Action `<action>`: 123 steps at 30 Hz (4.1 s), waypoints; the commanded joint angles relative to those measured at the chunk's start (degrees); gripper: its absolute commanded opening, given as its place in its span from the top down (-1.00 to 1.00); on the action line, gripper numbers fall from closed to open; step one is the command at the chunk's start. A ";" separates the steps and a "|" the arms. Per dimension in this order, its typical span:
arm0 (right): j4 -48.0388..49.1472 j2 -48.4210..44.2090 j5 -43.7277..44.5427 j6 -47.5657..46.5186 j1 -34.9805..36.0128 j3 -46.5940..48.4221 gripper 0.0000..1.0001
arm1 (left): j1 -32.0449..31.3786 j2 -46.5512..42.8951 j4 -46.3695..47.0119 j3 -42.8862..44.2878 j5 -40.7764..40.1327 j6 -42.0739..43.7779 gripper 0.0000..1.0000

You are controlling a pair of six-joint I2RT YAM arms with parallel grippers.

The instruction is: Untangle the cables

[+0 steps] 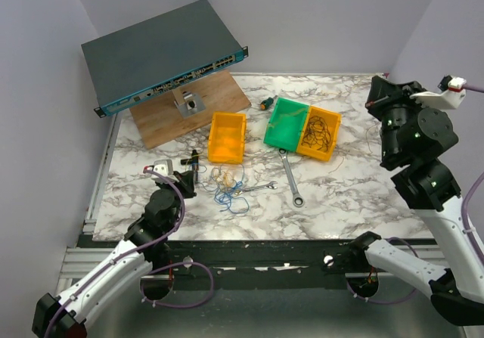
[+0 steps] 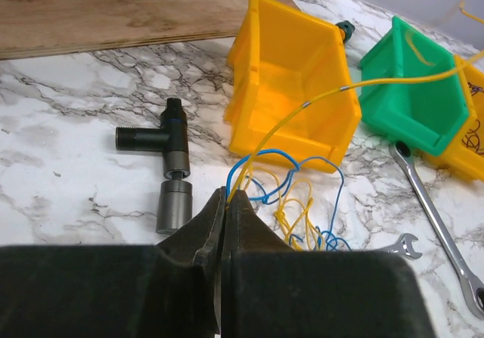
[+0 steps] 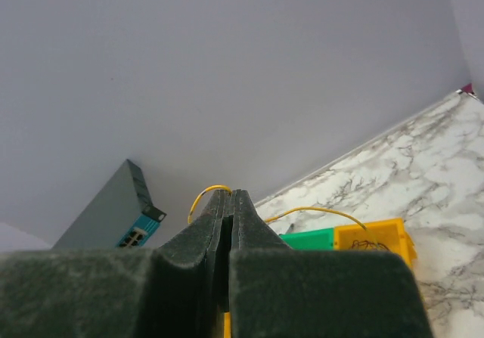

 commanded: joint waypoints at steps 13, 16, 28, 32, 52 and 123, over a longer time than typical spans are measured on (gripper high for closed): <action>-3.09 5.14 12.98 -9.74 -0.14 15.22 0.99 | 0.75 3.27 -2.05 2.44 -4.36 -3.03 1.00; 2.66 3.23 20.05 -13.82 -0.14 14.97 0.99 | 1.28 3.82 -4.87 3.45 -6.13 -4.36 1.00; -1.38 1.05 9.07 -17.92 -0.14 12.92 0.99 | 1.88 4.88 -0.81 2.80 -1.01 -3.17 1.00; -3.84 2.94 -3.70 -15.42 -0.14 10.00 0.99 | 1.88 4.22 1.59 2.26 3.28 -0.43 1.00; 5.40 25.65 -39.58 -7.50 -0.27 13.10 0.99 | 1.88 3.40 4.45 1.87 13.49 5.01 1.00; 50.89 61.20 -98.92 28.46 -24.08 1.55 0.99 | 1.88 4.80 5.65 1.85 14.25 6.07 1.00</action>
